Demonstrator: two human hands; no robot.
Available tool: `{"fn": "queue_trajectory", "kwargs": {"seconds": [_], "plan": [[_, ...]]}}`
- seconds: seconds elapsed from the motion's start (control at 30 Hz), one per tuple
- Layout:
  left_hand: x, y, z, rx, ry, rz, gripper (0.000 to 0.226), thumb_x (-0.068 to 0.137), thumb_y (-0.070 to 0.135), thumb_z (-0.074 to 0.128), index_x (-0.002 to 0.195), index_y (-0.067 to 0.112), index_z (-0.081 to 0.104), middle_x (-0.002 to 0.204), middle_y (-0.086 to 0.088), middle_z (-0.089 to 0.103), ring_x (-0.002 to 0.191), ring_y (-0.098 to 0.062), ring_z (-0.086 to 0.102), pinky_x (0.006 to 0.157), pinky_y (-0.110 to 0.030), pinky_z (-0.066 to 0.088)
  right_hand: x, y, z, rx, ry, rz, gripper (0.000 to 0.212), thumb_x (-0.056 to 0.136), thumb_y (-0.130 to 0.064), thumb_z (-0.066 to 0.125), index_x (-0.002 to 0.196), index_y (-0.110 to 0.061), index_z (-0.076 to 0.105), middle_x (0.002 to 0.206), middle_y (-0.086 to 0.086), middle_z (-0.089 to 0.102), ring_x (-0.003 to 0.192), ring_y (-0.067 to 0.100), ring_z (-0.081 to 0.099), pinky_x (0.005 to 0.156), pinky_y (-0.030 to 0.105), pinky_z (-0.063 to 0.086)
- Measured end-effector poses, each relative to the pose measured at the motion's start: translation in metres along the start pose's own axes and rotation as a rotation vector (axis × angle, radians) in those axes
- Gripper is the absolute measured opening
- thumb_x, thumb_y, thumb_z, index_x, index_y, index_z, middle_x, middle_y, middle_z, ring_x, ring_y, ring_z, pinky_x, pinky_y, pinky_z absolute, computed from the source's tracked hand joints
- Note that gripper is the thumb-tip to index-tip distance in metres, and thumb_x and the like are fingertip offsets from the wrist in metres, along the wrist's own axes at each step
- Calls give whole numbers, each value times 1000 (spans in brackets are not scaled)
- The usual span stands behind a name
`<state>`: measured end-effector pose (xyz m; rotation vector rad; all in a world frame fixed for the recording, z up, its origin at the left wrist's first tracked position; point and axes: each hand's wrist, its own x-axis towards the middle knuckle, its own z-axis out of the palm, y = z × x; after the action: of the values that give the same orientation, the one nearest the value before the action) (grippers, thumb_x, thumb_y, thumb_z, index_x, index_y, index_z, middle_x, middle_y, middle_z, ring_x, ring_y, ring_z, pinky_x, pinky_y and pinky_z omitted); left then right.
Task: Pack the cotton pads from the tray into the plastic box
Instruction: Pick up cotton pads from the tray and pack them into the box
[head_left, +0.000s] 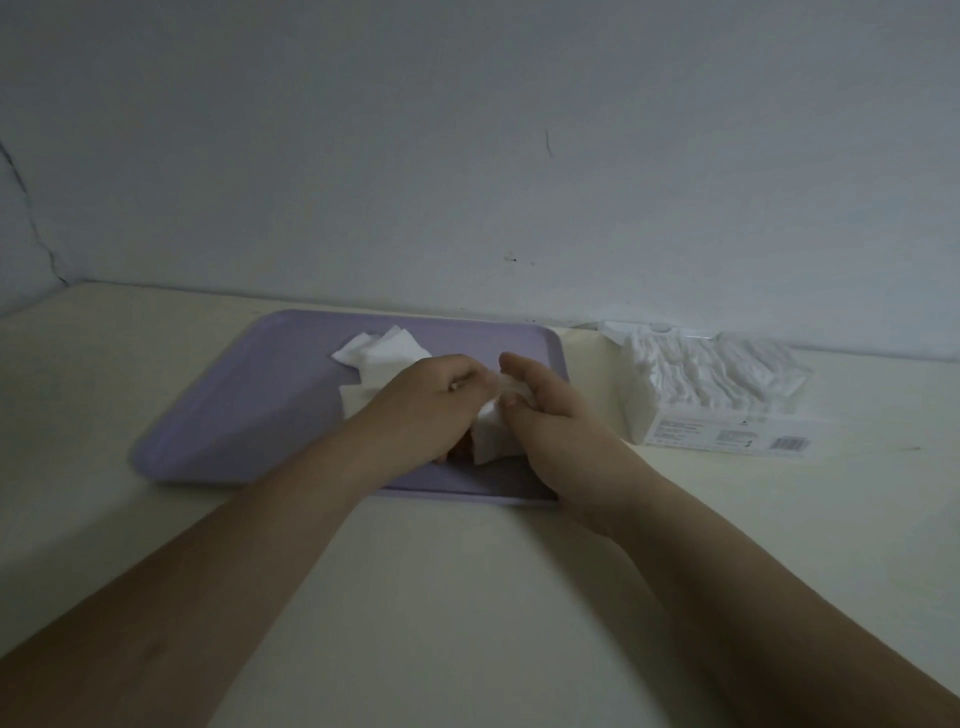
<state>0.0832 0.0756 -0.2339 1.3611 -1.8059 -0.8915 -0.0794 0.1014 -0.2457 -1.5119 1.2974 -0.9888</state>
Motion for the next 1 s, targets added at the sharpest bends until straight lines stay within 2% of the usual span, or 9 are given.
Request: {"fn": "queue_trajectory", "kwargs": {"seconds": [0.17,0.3,0.37,0.5,0.63,0.73,0.83,0.93,1.0], "plan": [[-1,2,-15,-89,-169,-98,44,76,70,65,103,35,70,62,4,66,48,-10,54,38,-20,34,0,-1,-1,43,0,6,69,86,-43,53,153,-31,43,153,-4,48,141,13,48,122,43,36],[-5,-2,-24,-16,-368,-15,76,58,44,92,126,31,59,92,-3,77,76,-24,72,62,-33,57,0,0,-4,228,5,55,59,85,-27,55,145,-27,54,143,5,59,128,22,61,111,45,50],[-5,-5,-20,62,-302,23,72,57,41,92,122,32,60,95,4,77,89,-18,74,77,-37,60,1,1,-6,327,-23,89,48,93,-15,55,140,-26,58,139,10,62,122,25,66,93,40,59],[-4,-6,-12,61,-144,11,48,61,41,80,106,33,64,80,9,74,68,-2,65,64,-21,52,-3,-5,-8,480,-64,83,45,101,10,43,138,-12,57,140,20,58,118,29,63,73,26,60],[-5,-5,-15,79,-50,113,35,63,27,84,96,31,70,93,6,67,74,-1,59,70,-18,46,-8,-14,-15,529,-84,30,73,65,12,55,132,-15,59,130,11,56,114,26,61,77,25,55],[-8,3,-22,59,4,193,36,64,34,84,97,35,70,115,14,61,104,4,60,86,-10,44,-9,-24,-19,450,-67,-36,88,59,22,47,139,-15,48,120,6,54,104,17,60,93,38,56],[-11,12,-19,-99,4,152,33,71,42,79,101,37,68,102,19,73,97,3,68,81,-19,53,-17,-30,-22,232,-112,-131,106,68,21,51,158,-27,22,146,0,43,130,13,54,117,43,42],[-12,21,-11,-248,30,103,36,74,40,77,109,42,67,108,12,76,106,-11,72,95,-41,57,-25,-36,-26,150,-171,-168,123,66,15,59,162,-40,4,158,-3,34,140,10,49,103,26,48],[-13,28,-5,-334,2,77,40,77,38,74,116,43,67,115,13,76,112,-9,71,100,-42,56,-25,-41,-26,128,-136,-167,120,77,22,60,162,-38,0,155,-6,36,130,-1,56,93,20,52]]}}
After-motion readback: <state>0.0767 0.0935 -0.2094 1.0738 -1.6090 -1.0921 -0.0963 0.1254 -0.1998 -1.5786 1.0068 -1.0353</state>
